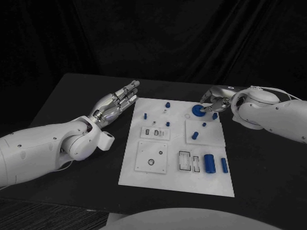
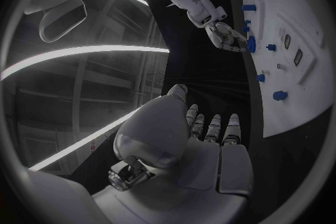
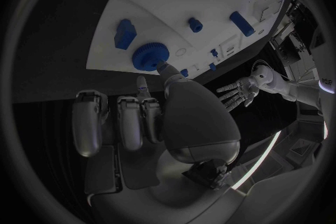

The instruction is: Assemble the parts on the task board

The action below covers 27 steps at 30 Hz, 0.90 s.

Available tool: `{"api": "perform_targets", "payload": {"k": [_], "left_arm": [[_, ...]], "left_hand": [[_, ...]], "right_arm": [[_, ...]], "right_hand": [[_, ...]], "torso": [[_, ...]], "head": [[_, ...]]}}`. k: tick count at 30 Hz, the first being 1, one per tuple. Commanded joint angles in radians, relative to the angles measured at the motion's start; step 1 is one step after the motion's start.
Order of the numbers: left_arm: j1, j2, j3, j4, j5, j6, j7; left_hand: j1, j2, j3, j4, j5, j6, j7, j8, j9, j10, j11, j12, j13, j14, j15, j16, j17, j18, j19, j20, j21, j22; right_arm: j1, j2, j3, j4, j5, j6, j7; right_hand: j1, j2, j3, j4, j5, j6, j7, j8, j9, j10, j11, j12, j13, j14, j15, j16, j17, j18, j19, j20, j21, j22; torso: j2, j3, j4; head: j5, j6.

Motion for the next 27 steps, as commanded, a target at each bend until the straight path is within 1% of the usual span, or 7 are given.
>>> {"api": "perform_targets", "payload": {"k": [1,6,11,13,17,22,27], "left_arm": [[-0.001,0.003,0.001,0.001,-0.001,0.014,0.027],[-0.001,0.004,0.001,0.000,-0.001,0.015,0.025],[-0.002,0.004,0.001,-0.001,-0.001,0.015,0.024],[-0.002,0.004,0.001,-0.001,-0.001,0.016,0.024],[-0.002,0.006,0.001,-0.002,-0.001,0.016,0.024],[-0.002,0.007,0.001,-0.003,-0.001,0.018,0.022],[-0.002,0.008,0.001,-0.003,-0.001,0.020,0.020]], "left_hand": [[0.006,0.001,0.006,0.002,0.006,0.001,0.005,0.005,0.001,-0.001,0.007,-0.007,-0.001,-0.002,0.006,-0.004,-0.002,0.008,0.001,0.009,-0.003,-0.002],[0.006,0.001,0.006,0.002,0.006,0.001,0.005,0.005,0.001,-0.001,0.007,-0.007,-0.001,-0.002,0.006,-0.004,-0.002,0.008,0.001,0.009,-0.003,-0.002],[0.006,0.001,0.006,0.002,0.006,0.001,0.005,0.005,0.001,-0.001,0.007,-0.007,-0.001,-0.002,0.006,-0.004,-0.002,0.008,0.001,0.009,-0.003,-0.002],[0.006,0.001,0.006,0.002,0.006,0.001,0.005,0.005,0.001,-0.001,0.007,-0.007,-0.001,-0.002,0.006,-0.004,-0.002,0.008,0.001,0.009,-0.003,-0.002],[0.006,0.001,0.008,0.001,0.006,0.001,0.006,0.005,0.001,-0.001,0.008,-0.007,-0.001,-0.002,0.006,-0.004,-0.002,0.008,0.001,0.009,-0.003,-0.002],[0.006,0.001,0.008,0.001,0.006,0.001,0.006,0.005,0.001,-0.001,0.008,-0.007,-0.001,-0.002,0.006,-0.004,-0.002,0.008,0.001,0.009,-0.003,-0.002],[0.006,0.001,0.008,0.001,0.006,0.001,0.006,0.005,0.001,-0.001,0.008,-0.007,-0.001,-0.002,0.006,-0.004,-0.002,0.008,0.001,0.009,-0.003,-0.002]], "right_arm": [[-0.006,0.004,0.000,-0.005,-0.014,0.011,-0.020],[-0.010,0.007,0.000,-0.009,-0.014,0.010,-0.016],[-0.012,0.008,0.000,-0.009,-0.014,0.006,-0.008],[-0.012,0.008,0.000,-0.009,-0.014,0.007,-0.006],[-0.013,0.009,0.000,-0.008,-0.014,0.009,-0.008],[-0.014,0.011,0.000,-0.008,-0.014,0.014,-0.015],[-0.016,0.014,0.000,-0.009,-0.033,0.023,-0.026]], "right_hand": [[-0.001,-0.004,-0.002,-0.004,-0.025,0.001,0.005,0.000,0.003,0.106,0.005,0.002,0.263,0.106,0.005,0.003,0.263,-0.009,0.021,0.003,0.003,0.223],[-0.010,-0.006,-0.010,-0.002,-0.061,0.005,0.006,0.001,0.008,0.106,0.006,0.002,0.263,0.106,0.006,0.003,0.263,-0.009,0.022,0.003,0.004,0.224],[-0.011,-0.008,-0.013,-0.002,-0.073,0.008,0.006,0.003,0.010,0.106,0.006,0.002,0.263,0.106,0.006,0.003,0.263,-0.009,0.023,0.004,0.004,0.224],[-0.010,-0.009,-0.013,-0.003,-0.075,0.010,0.005,0.004,0.011,0.106,0.006,0.002,0.263,0.106,0.006,0.003,0.263,-0.009,0.024,0.004,0.005,0.224],[-0.006,-0.009,-0.013,-0.006,-0.077,0.016,0.004,0.006,0.013,0.106,0.005,0.002,0.263,0.106,0.006,0.003,0.263,-0.011,0.028,0.004,0.009,0.226],[0.001,-0.008,-0.011,-0.012,-0.061,0.032,0.004,0.012,0.019,0.106,0.004,0.002,0.263,0.106,0.004,0.003,0.263,-0.014,0.039,0.002,0.021,0.231],[0.013,-0.008,-0.007,-0.023,-0.020,0.049,0.006,0.015,0.025,0.106,0.005,0.002,0.263,0.106,0.004,0.003,0.263,-0.015,0.042,0.002,0.025,0.232]], "torso": [[0.000,0.0000,0.0006],[0.001,0.0005,0.0022],[0.000,0.0003,0.0018],[0.000,-0.0002,0.0005],[0.000,-0.0008,-0.0002],[0.000,-0.0006,0.0000],[0.000,-0.0001,0.0012]], "head": [[-0.002,0.000],[-0.002,-0.001],[0.000,-0.002],[0.000,-0.002],[-0.001,-0.002],[-0.001,-0.002],[-0.003,-0.003]]}}
